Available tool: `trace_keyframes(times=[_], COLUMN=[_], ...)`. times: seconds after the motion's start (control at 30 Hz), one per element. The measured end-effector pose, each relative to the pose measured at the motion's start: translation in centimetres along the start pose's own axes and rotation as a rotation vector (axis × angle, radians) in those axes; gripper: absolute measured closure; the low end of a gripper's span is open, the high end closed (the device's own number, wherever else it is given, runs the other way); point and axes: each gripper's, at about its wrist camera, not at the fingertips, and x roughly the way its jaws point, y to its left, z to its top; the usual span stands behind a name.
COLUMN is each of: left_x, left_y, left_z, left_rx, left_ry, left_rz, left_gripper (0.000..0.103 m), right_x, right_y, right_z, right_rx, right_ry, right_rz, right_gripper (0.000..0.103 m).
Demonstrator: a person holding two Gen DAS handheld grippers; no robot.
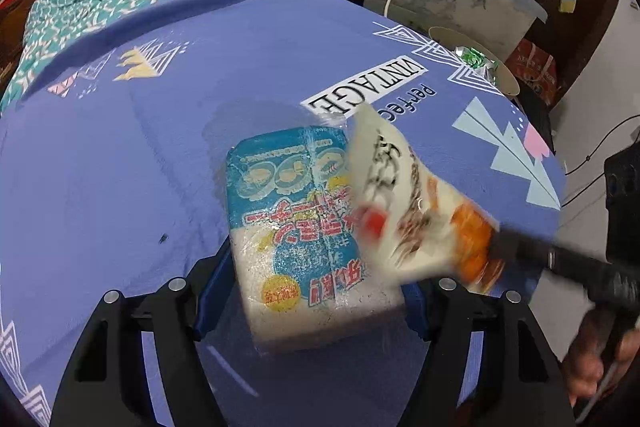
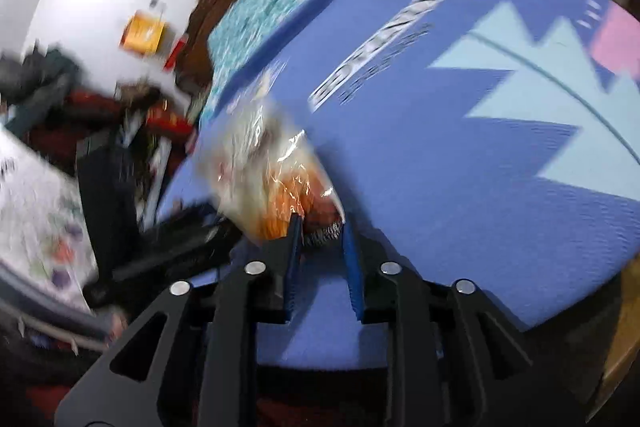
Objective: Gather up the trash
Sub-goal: 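Hold the pack in the left tool while the right tool grasps the orange snack wrapper, then lift the pack with the left tool while the right tool lifts the orange wrapper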
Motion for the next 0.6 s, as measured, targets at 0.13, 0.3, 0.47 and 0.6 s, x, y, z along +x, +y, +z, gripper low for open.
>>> trace_keyframes(times=[0.13,0.3,0.47,0.6], left_x=[0.5,0.4,0.3,0.2], left_y=[0.3,1.5,2.4,2.8], left_z=[1.0,1.5,1.4,1.2], left_rx=[-0.014,-0.044,-0.058,-0.058], left_ry=[-0.003,-0.007,-0.004,-0.005], left_rz=[-0.012,-0.018,-0.008,-0.011], left_gripper=[0.036,0.036,0.037,0.038], right_x=[0.9,-0.1,-1.3,-2.6], right_y=[1.5,0.8,-0.8,-1.8], right_z=[-0.1,1.0,1.4,1.6], right_rx=[-0.094,-0.102,-0.074,-0.043], right_ry=[0.061,0.035,0.002,-0.026], right_rz=[0.002,-0.025,-0.029,-0.032], right_gripper=[0.074,0.053,0.047,0.047])
